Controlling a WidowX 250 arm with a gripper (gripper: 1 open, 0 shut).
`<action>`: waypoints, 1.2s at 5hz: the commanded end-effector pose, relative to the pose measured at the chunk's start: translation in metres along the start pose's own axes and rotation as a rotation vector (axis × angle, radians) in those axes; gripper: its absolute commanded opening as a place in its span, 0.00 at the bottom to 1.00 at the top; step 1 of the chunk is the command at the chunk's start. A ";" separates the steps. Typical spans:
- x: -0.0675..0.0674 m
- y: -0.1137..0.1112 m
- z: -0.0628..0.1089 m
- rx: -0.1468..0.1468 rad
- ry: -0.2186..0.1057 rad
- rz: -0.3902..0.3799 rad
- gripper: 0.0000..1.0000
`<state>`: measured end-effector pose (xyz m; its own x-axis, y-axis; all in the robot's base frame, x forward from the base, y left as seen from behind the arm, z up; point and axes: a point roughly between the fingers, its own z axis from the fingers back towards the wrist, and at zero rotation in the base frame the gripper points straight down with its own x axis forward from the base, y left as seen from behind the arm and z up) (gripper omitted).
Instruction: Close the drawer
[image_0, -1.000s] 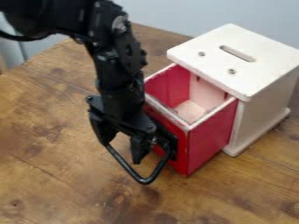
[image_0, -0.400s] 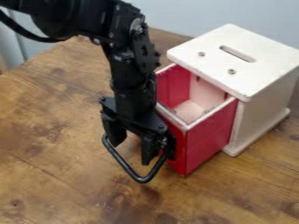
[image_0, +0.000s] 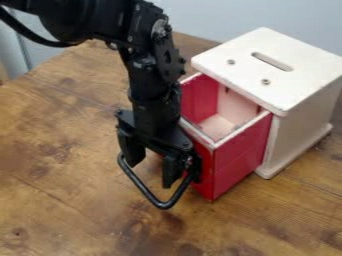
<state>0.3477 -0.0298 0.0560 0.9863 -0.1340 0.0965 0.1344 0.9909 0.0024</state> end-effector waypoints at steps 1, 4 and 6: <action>0.029 0.003 -0.026 0.005 -0.051 0.004 1.00; 0.043 0.003 -0.049 -0.001 -0.033 -0.005 1.00; 0.058 0.006 -0.063 -0.005 0.060 0.004 1.00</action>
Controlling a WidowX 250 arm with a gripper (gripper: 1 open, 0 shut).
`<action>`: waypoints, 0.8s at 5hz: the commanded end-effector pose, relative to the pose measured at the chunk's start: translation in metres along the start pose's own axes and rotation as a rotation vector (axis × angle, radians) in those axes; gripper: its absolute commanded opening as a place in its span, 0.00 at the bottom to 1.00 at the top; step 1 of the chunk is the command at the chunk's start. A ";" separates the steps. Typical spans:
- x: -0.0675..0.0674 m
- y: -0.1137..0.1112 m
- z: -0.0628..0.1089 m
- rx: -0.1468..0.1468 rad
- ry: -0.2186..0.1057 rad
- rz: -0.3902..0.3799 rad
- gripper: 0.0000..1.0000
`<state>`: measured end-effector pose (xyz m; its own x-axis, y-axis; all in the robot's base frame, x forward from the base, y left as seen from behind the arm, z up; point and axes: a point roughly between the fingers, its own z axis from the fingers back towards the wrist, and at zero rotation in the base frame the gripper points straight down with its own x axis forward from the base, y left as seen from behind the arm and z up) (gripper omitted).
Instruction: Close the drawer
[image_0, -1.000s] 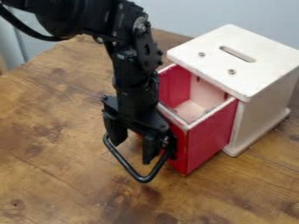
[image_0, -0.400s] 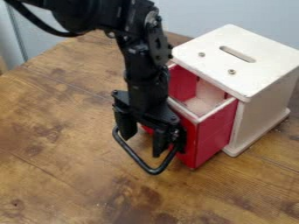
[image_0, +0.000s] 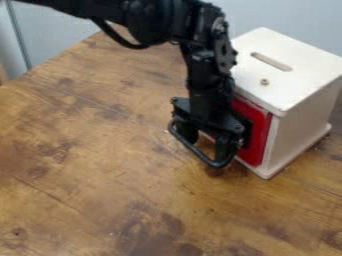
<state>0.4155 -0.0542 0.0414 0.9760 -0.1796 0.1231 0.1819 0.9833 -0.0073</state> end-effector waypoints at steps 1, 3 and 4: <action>-0.009 0.025 -0.042 0.014 0.110 0.064 1.00; -0.003 0.030 -0.043 0.035 0.080 0.080 1.00; 0.000 0.032 -0.044 0.038 0.065 0.088 1.00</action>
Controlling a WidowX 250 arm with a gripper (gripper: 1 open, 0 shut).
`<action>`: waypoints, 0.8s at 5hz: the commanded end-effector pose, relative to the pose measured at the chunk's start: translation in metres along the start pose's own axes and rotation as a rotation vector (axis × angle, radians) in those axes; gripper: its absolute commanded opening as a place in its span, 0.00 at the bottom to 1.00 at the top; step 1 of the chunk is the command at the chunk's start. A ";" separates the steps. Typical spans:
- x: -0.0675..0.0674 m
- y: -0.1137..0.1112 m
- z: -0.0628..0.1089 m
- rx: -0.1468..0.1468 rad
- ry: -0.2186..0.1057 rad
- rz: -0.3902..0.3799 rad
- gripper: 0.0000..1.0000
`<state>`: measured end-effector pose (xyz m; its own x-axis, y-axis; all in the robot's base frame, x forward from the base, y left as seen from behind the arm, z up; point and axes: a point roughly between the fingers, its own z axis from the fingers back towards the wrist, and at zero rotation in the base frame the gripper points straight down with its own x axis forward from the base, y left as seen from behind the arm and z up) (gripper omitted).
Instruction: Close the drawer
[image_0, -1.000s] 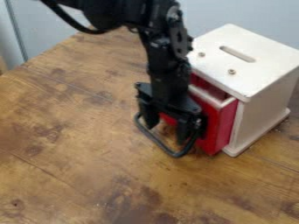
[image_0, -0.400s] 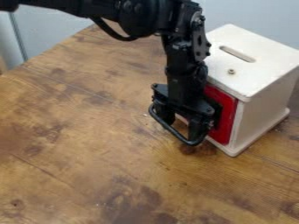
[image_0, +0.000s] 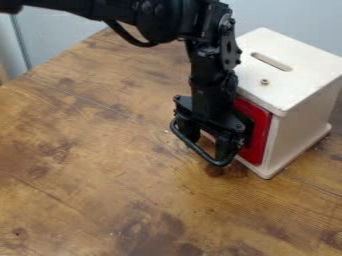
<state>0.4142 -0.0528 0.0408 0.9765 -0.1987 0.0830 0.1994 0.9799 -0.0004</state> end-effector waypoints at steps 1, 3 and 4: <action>0.006 0.033 -0.029 0.034 0.009 0.117 1.00; 0.011 0.038 -0.001 0.038 -0.030 0.135 1.00; 0.014 0.041 0.014 0.041 -0.057 0.144 1.00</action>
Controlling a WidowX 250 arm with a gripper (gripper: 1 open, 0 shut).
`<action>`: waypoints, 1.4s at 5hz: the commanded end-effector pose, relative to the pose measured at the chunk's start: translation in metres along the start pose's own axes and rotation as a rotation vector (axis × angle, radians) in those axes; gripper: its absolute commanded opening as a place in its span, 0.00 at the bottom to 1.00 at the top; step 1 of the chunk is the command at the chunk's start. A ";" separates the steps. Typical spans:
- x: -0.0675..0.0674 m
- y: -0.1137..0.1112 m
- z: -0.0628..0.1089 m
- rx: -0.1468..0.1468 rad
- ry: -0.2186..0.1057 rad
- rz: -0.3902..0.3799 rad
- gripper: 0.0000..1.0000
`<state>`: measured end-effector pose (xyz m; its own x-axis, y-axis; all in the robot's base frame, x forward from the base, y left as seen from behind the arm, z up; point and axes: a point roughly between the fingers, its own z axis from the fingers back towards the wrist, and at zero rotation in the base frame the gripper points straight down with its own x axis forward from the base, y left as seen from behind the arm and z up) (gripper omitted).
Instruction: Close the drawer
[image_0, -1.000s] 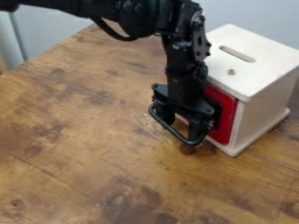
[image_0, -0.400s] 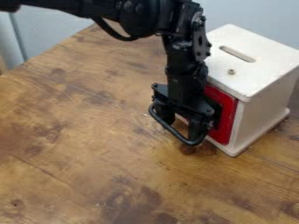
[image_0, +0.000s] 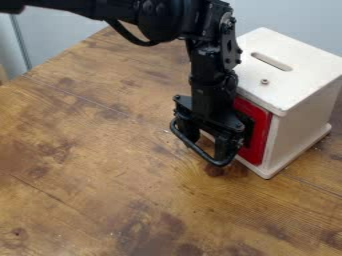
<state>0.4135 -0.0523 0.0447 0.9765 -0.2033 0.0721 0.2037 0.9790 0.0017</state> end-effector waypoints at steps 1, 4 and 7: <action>0.016 0.043 0.024 0.042 -0.096 0.158 1.00; 0.020 0.051 0.066 0.051 -0.175 0.187 1.00; 0.025 0.062 0.135 0.029 -0.104 0.227 1.00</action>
<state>0.4379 -0.0006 0.1551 0.9945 0.0103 0.1042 -0.0112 0.9999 0.0076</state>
